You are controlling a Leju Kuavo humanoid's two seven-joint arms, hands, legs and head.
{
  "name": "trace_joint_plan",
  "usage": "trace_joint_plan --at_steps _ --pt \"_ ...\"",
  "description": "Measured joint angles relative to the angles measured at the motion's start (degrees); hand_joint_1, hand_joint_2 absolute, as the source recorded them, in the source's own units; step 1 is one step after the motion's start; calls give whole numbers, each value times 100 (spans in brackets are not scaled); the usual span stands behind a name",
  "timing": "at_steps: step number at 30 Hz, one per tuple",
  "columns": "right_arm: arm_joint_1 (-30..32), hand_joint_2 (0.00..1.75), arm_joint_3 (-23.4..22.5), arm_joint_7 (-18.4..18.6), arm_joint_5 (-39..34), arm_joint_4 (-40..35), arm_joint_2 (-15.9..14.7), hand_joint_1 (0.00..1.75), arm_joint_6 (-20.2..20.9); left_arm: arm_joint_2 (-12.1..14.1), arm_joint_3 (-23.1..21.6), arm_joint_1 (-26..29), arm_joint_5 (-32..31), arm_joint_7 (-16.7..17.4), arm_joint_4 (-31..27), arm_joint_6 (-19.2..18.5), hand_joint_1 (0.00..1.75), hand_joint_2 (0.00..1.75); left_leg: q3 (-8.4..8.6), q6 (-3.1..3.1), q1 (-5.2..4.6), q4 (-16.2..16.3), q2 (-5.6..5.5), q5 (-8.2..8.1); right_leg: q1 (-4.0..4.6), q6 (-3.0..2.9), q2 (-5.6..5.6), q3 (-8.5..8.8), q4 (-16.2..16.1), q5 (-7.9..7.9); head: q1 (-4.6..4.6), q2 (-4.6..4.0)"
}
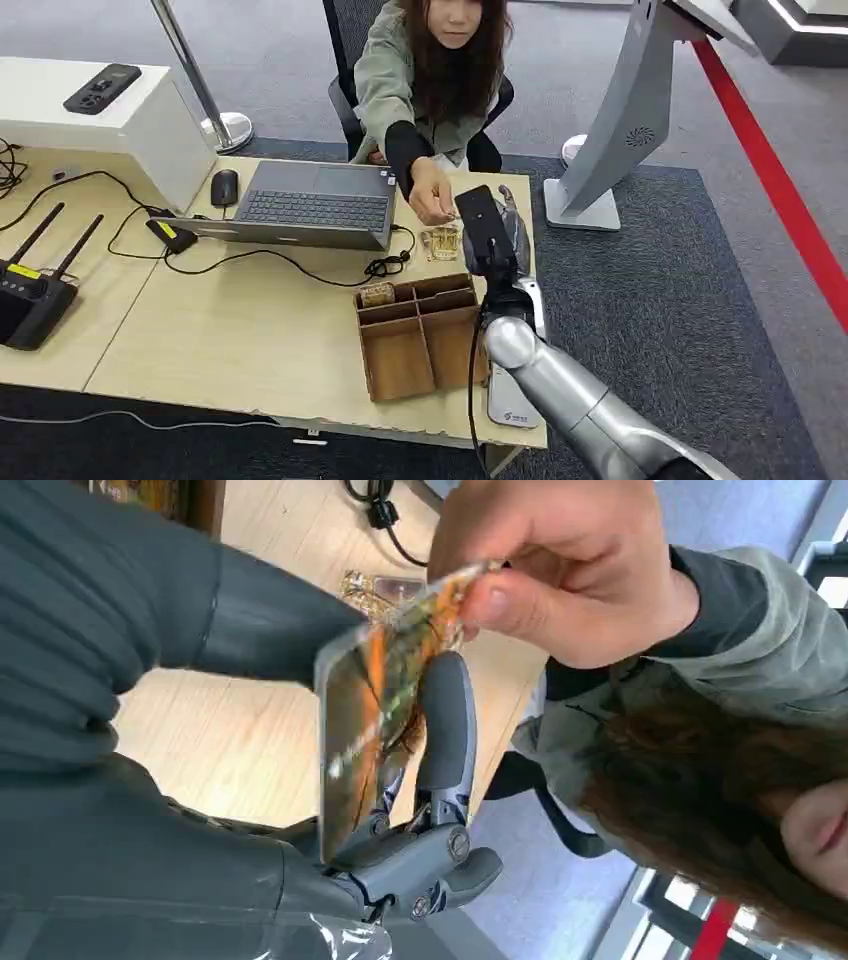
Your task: Pass the card to the sensor for recognition and then transmit it.
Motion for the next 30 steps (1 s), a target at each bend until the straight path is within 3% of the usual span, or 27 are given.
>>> trace_joint_plan --at_steps 17,22,30 --pt "247 175 -82 -24 275 -178 -153 175 -4 4 0 6 44 37 0 -26 0 0 3 0 0 0 3 0 0 0 2 -4 0 0 0 0" --pt "567 175 -287 -22 429 -538 -304 175 -4 9 0 16 90 39 0 -24 0 0 5 0 0 0 4 -2 0 0 2 -4 -1 -1 0 0" --pt "1628 175 -1116 345 1622 -1497 -640 175 -11 7 2 45 238 57 0 0 0 0 6 3 -1 0 2 -6 0 5 1 -2 -3 -6 0 0"
